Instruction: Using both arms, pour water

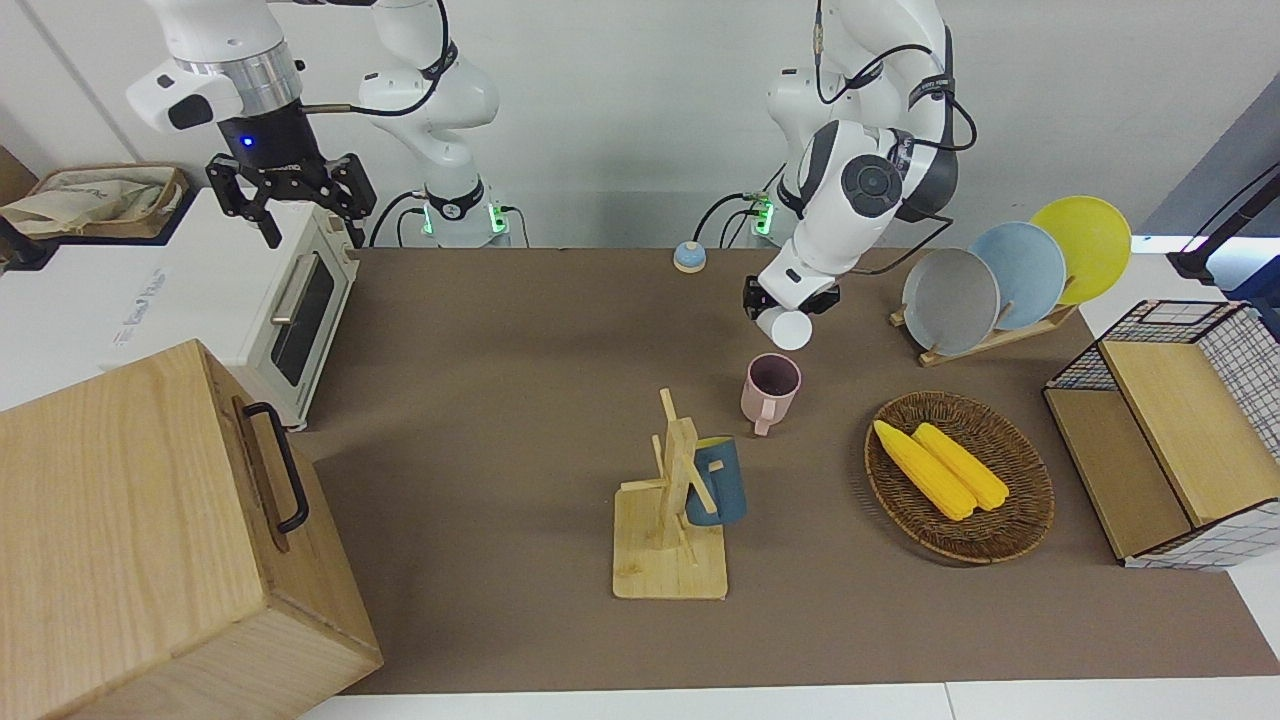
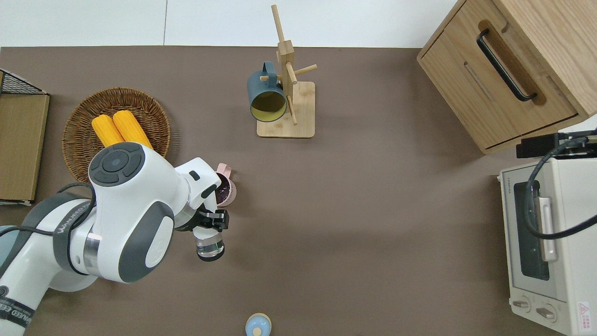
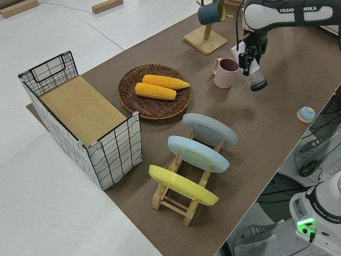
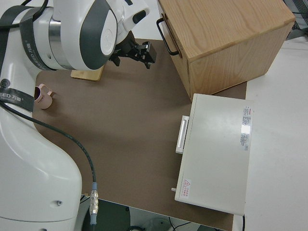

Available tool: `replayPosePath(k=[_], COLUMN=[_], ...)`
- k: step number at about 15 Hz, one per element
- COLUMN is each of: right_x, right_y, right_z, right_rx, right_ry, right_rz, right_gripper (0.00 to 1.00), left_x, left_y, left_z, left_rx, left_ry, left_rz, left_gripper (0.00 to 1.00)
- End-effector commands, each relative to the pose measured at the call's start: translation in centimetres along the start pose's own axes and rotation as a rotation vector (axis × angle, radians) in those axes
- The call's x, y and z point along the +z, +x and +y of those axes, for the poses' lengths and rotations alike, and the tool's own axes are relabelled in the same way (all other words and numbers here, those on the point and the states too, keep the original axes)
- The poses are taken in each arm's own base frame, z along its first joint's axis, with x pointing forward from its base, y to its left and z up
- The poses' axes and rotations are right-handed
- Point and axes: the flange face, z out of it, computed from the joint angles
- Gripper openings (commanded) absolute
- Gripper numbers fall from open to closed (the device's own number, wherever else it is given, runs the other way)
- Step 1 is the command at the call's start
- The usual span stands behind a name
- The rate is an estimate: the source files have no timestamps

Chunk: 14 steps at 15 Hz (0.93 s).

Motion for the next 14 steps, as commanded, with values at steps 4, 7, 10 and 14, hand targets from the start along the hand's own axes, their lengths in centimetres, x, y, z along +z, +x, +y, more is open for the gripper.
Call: replayPosePath(k=[4, 7, 10, 14], right_x=[-0.1, -0.1, -0.2, -0.1], right_y=[0.1, 0.1, 0.1, 0.1], right_z=[0.1, 0.1, 0.1, 0.1], right_rx=[-0.009, -0.009, -0.009, -0.009], right_ry=[0.019, 0.019, 0.019, 0.019], right_rz=[-0.007, -0.007, -0.006, -0.007], right_gripper=[0.983, 0.983, 0.983, 0.983], left_x=[-1.2, -1.7, -2.5, -3.7], left_y=[-2.0, -1.5, -1.0, 0.2], left_z=[-1.0, -2.7, -4.9, -6.1], left_rx=[-0.044, -0.098, -0.127, -0.222], left_ry=[-0.016, -0.019, 0.002, 0.039], left_rz=[0.035, 0.052, 0.090, 0.212], left_gripper=[0.00, 0.00, 0.00, 0.00])
